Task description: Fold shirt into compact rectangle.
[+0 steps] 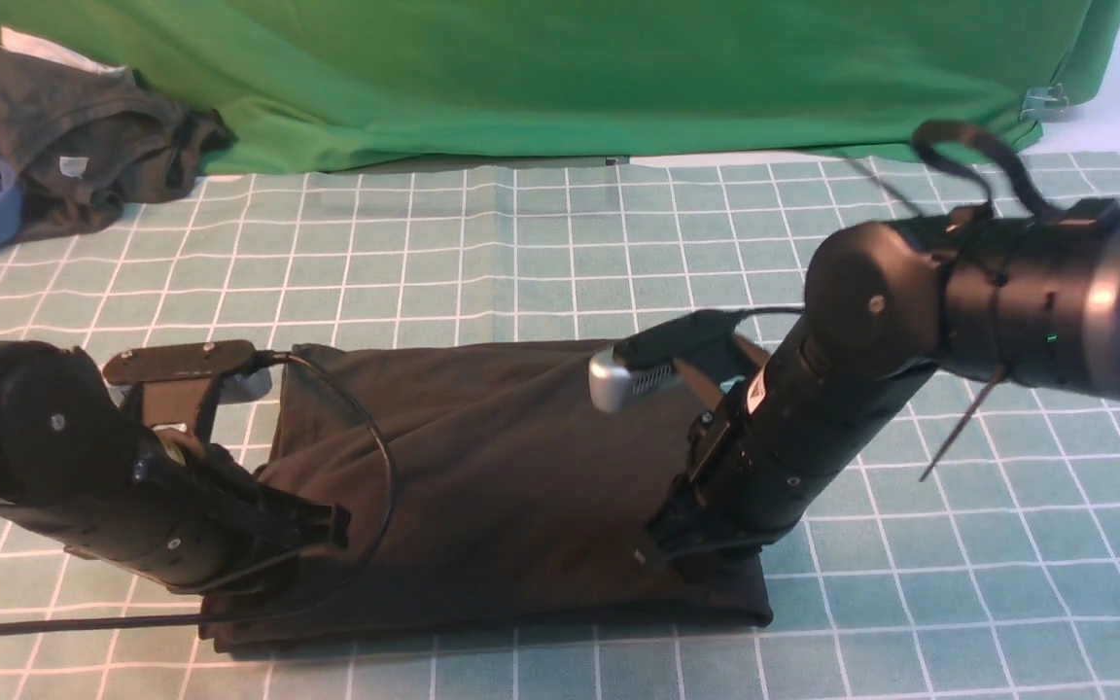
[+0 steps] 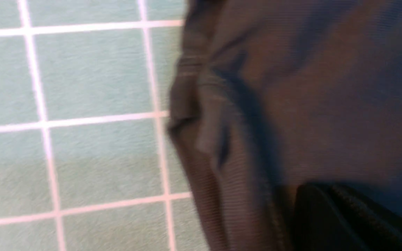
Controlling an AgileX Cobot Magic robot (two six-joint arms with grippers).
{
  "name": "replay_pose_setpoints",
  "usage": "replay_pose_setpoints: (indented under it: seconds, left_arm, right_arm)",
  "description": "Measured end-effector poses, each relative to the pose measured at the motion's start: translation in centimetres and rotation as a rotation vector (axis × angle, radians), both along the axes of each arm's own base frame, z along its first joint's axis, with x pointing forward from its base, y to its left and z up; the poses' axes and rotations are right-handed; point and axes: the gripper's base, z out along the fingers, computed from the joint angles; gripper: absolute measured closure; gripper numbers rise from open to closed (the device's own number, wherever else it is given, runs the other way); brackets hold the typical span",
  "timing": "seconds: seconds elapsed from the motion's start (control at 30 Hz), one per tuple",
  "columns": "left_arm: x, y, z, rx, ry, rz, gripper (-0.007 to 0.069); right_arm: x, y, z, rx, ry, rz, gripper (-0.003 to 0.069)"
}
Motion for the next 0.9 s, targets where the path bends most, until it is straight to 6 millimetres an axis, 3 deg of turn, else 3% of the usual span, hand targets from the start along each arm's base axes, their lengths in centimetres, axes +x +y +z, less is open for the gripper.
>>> replay_pose_setpoints:
  seconds: [0.33,0.57,0.7,0.83,0.87,0.9]
  left_arm:
    - [0.1,0.2,-1.7,0.033,0.091,0.046,0.0617]
    - [-0.1,0.5,-0.9,0.054,0.074,0.044,0.0617]
    - [0.0,0.6,2.1,0.057,-0.019,0.032,0.0617]
    - [-0.4,0.8,6.8,0.043,-0.135,0.036,0.0617]
    - [-0.4,0.8,7.0,0.041,-0.145,0.036,0.0617]
    - [-0.9,0.9,8.7,0.03,-0.194,0.039,0.0617]
  right_arm:
    - [-0.1,-0.7,-2.0,-0.118,0.044,0.02,0.0639]
    - [-0.3,-1.1,-0.7,-0.127,0.018,0.034,0.0638]
    - [0.2,-2.5,2.3,-0.084,-0.06,-0.009,0.0638]
    - [1.0,-5.3,5.8,-0.025,-0.153,-0.099,0.0638]
    - [1.0,-5.3,6.0,-0.023,-0.157,-0.099,0.0638]
    - [1.3,-6.5,7.1,-0.007,-0.185,-0.14,0.0638]
